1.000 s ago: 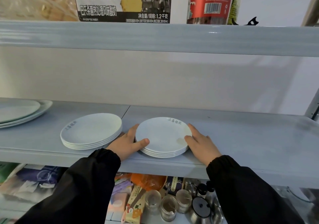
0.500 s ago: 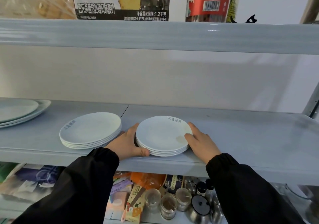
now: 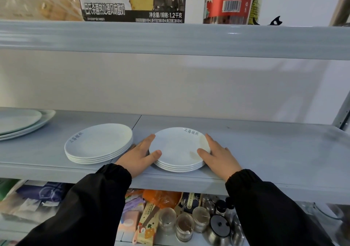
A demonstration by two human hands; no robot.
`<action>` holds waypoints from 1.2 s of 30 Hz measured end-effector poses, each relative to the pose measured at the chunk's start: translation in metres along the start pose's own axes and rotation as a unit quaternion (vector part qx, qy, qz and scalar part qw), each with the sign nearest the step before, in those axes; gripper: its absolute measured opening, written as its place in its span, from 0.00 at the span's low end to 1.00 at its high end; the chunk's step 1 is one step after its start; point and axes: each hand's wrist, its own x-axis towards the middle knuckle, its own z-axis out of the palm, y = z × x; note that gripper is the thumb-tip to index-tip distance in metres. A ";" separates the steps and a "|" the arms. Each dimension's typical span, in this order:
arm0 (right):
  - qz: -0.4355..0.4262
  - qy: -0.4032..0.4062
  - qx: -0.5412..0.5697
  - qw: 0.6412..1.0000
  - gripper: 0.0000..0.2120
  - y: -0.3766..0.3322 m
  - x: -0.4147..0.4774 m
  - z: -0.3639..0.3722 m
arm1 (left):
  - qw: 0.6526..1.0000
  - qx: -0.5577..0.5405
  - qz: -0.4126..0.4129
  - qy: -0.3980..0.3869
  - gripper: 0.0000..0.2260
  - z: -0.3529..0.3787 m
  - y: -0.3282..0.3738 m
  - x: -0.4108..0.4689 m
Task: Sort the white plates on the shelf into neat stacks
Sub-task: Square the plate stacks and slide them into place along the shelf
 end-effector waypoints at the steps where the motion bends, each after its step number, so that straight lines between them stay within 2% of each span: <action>1: -0.001 0.000 -0.001 1.000 0.31 0.000 0.000 0.000 | 1.000 0.004 0.000 0.002 0.33 0.000 0.000 0.000; 5: -0.007 -0.006 -0.002 1.000 0.29 0.001 0.000 0.000 | 1.000 0.009 0.002 0.008 0.32 0.001 -0.002 0.000; 9: -0.010 -0.004 0.006 1.000 0.28 0.001 0.001 -0.001 | 1.000 0.009 0.007 0.017 0.39 0.003 -0.006 0.004; 16: -0.025 0.011 0.067 0.997 0.29 0.008 0.001 0.002 | 0.995 0.037 0.040 0.083 0.39 0.008 -0.007 0.001; 21: -0.021 0.034 0.068 0.997 0.24 0.006 0.000 -0.001 | 0.984 0.088 0.054 0.145 0.32 0.002 -0.003 -0.002; 24: -0.007 0.055 0.099 0.993 0.19 0.000 -0.002 -0.008 | 0.965 0.144 0.115 0.188 0.26 -0.013 0.008 -0.009; 27: -0.018 0.075 0.040 0.996 0.19 -0.020 0.000 -0.016 | 0.953 0.163 0.154 0.203 0.25 -0.046 0.012 -0.016; 31: -0.045 0.074 -0.032 0.996 0.19 -0.069 0.009 -0.013 | 0.953 0.168 0.119 0.223 0.27 -0.100 -0.023 -0.037; 36: -0.086 0.034 -0.081 0.992 0.20 -0.148 0.019 0.024 | 0.960 0.149 0.023 0.236 0.26 -0.163 -0.103 -0.089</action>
